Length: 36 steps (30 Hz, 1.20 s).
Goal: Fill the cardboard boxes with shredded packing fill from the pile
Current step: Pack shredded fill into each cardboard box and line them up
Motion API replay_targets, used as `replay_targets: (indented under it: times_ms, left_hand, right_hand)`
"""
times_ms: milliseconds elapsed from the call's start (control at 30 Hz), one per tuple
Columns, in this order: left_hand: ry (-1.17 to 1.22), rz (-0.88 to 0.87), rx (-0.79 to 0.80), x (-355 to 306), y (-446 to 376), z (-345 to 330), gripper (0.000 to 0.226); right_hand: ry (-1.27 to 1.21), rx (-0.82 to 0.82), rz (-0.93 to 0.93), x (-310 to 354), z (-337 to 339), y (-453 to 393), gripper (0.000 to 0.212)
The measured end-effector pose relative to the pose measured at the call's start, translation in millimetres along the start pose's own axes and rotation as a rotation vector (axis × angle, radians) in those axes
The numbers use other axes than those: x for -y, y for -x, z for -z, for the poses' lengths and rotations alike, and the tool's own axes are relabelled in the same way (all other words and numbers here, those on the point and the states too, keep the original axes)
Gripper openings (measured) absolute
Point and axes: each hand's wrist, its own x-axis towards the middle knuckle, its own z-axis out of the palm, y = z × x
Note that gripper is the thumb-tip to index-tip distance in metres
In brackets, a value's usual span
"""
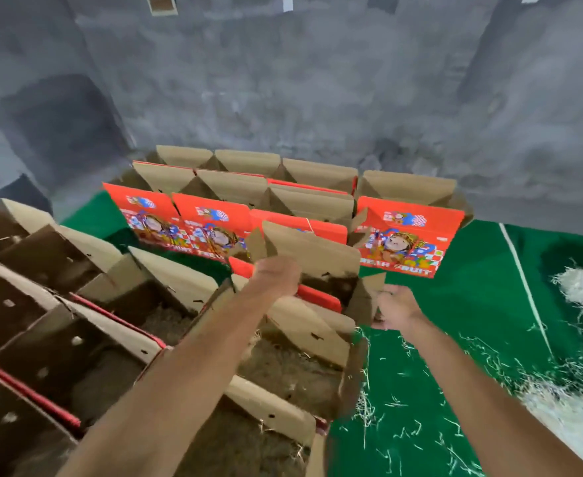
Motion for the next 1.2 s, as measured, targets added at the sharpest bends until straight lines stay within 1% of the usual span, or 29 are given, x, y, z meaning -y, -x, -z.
replay_targets:
  times_ms: [33, 100, 200, 233, 300, 333, 400, 467, 600, 700, 767, 800, 933, 1000, 1033, 1100, 1200]
  left_hand:
    - [0.012, 0.030, 0.005, 22, -3, -1, 0.010]
    - [0.029, 0.091, 0.019, 65, -7, -4, 0.008]
    - [0.020, 0.184, 0.012, 122, -12, -6, 0.016]
    - [0.016, 0.209, 0.014, 140, -14, -8, 0.022]
    - [0.005, 0.256, 0.019, 172, -18, -12, 0.030]
    - [0.000, 0.273, 0.020, 187, -20, -14, 0.030]
    - [0.006, 0.286, 0.017, 212, -24, -15, 0.027]
    - [0.027, 0.292, 0.000, 231, -26, -15, 0.029]
    - [0.027, 0.322, -0.021, 258, -26, -19, 0.040]
    - [0.033, 0.347, -0.017, 274, -25, -21, 0.041]
    - [0.038, 0.366, -0.008, 281, -24, -21, 0.042]
    - [0.047, 0.371, -0.010, 284, -24, -21, 0.042]
    - [0.121, 0.377, -0.046, 290, -22, -18, 0.038]
    - [0.156, 0.337, -0.092, 286, -21, -12, 0.035]
    - [0.182, 0.303, -0.126, 283, -22, -9, 0.031]
    - [0.261, 0.229, -0.204, 272, -25, -2, 0.024]
    - [0.337, 0.165, -0.292, 248, -35, 9, 0.016]
  right_hand:
    - [0.052, 0.032, -0.008, 9, -17, -5, 0.014]
    - [0.168, 0.065, 0.005, 26, -54, -14, 0.019]
    - [0.311, 0.094, 0.076, 52, -111, -24, 0.020]
    - [0.346, 0.099, 0.092, 61, -132, -26, 0.020]
    - [0.309, 0.134, 0.114, 78, -171, -30, 0.012]
    - [0.296, 0.136, 0.138, 85, -191, -33, 0.008]
    - [0.373, 0.126, 0.201, 98, -226, -40, 0.012]
    - [0.481, 0.102, 0.277, 110, -257, -40, 0.014]
    - [0.446, 0.108, 0.280, 127, -313, -38, 0.012]
    - [0.396, 0.226, 0.258, 143, -353, -44, 0.026]
    - [0.416, 0.245, 0.239, 154, -376, -47, 0.039]
    - [0.411, 0.267, 0.249, 158, -387, -49, 0.040]
    - [0.259, 0.425, 0.313, 165, -413, -45, 0.023]
    - [0.130, 0.443, 0.306, 165, -411, -44, 0.015]
    - [0.092, 0.410, 0.321, 166, -404, -45, 0.017]
    - [0.114, 0.295, 0.425, 169, -382, -52, 0.032]
    - [0.305, 0.100, 0.552, 172, -331, -69, 0.040]
